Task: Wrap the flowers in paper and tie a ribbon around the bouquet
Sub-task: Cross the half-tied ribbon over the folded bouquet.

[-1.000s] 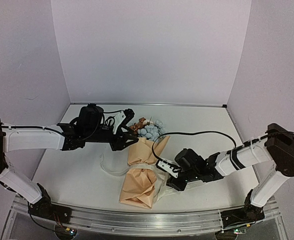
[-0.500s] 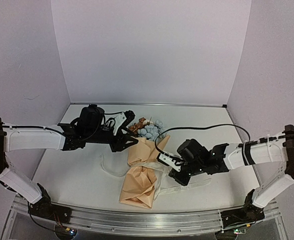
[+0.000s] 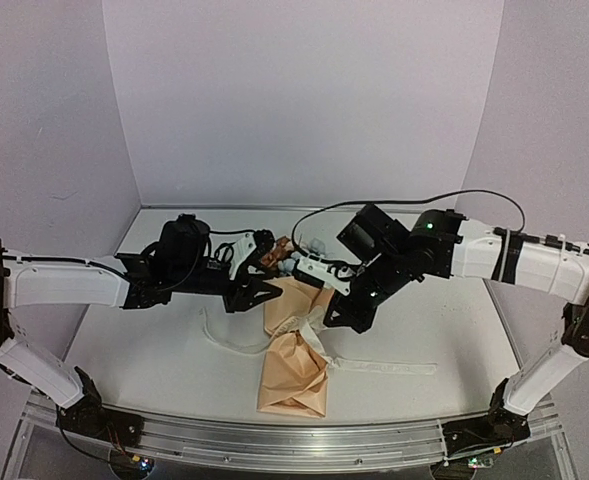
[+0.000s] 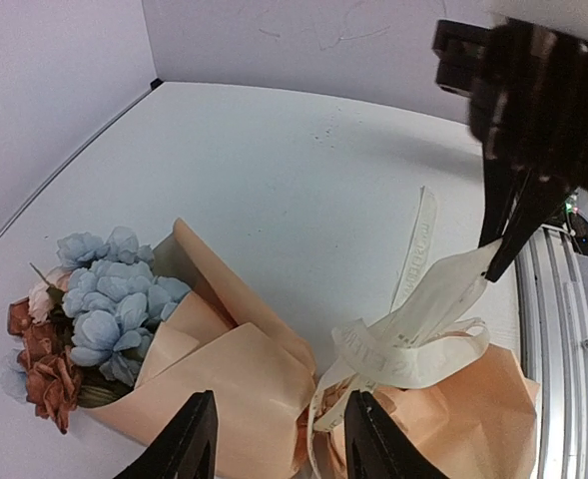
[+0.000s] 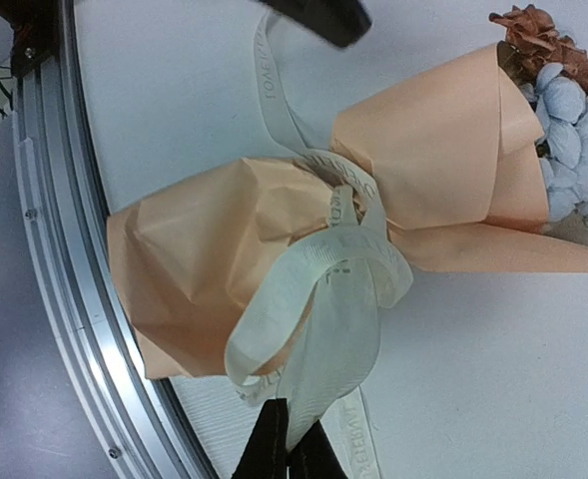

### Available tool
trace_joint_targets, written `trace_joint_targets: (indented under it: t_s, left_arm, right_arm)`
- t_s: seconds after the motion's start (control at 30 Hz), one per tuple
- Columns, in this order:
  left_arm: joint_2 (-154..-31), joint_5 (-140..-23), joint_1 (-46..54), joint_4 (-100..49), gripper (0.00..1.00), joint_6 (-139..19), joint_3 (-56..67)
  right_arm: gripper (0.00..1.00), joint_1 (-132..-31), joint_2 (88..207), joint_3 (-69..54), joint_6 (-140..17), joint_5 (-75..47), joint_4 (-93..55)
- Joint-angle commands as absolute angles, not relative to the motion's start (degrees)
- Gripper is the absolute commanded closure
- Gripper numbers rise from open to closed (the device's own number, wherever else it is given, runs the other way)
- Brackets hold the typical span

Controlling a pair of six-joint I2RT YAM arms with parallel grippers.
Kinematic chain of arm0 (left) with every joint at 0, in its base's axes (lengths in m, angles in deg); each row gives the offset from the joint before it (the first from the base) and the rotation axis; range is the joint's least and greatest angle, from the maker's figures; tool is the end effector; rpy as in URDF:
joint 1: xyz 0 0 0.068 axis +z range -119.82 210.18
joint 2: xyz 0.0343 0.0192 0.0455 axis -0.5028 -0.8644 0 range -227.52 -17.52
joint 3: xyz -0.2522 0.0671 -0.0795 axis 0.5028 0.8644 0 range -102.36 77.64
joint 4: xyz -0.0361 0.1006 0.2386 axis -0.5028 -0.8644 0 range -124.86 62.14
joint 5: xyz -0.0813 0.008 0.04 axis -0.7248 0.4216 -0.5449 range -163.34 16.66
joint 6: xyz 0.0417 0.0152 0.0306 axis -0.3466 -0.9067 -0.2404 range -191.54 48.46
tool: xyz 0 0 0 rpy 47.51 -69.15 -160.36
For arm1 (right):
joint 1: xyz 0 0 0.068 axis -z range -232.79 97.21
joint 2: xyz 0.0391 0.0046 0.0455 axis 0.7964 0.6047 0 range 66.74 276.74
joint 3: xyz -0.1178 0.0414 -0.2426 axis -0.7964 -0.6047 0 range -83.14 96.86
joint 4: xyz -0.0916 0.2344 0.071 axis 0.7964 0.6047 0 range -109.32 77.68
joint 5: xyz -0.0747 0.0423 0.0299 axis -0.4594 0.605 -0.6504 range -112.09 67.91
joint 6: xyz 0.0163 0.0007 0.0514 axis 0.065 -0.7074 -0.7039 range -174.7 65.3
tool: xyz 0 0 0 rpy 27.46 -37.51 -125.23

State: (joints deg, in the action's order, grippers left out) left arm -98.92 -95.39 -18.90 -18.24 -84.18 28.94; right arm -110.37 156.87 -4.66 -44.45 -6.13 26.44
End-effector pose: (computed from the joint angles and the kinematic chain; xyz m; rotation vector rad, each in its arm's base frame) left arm 0.1978 -0.2488 0.2507 1.2544 1.5941 -0.7881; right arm 0.1691 0.2846 0.2957 -1.5720 2.1429 0.6525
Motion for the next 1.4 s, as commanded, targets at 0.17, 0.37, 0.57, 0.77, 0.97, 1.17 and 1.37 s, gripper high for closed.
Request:
trace_joint_targets:
  t_s: [0.17, 0.37, 0.57, 0.77, 0.97, 1.17, 1.37]
  left_arm:
    - [-98.66, -90.18, -25.16, -10.8, 0.56, -87.39, 33.03]
    - [-100.26, -87.48, -27.13, -6.82, 0.55, -88.33, 35.39]
    - [-101.43, -86.91, -28.6, -5.66, 0.55, -89.68, 34.98]
    - [-100.9, -88.4, -29.31, -5.5, 0.55, -89.55, 35.55]
    - [-100.02, -88.86, -29.68, -6.75, 0.54, -89.46, 36.16]
    - [-101.84, -88.59, -29.76, -5.82, 0.54, -90.23, 35.33]
    - [-104.16, -88.96, -29.76, -4.91, 0.53, -90.86, 33.53]
  right_arm:
    - [1.0, -110.6, 165.8, 5.21, -52.07, 2.14, 32.4]
    - [1.0, -110.04, 167.94, 6.6, -53.54, 4.5, 30.12]
    - [1.0, -109.71, 169.08, 7.21, -53.81, 6.08, 28.5]
    - [1.0, -109.36, 169.06, 6.72, -53.16, 5.5, 27.94]
    - [1.0, -109.33, 168.96, 6.18, -52.04, 5.08, 27.84]
    - [1.0, -109.31, 169.11, 6.28, -51.79, 6.01, 27.72]
    - [1.0, -109.31, 169.38, 6.25, -51.79, 6.05, 27.77]
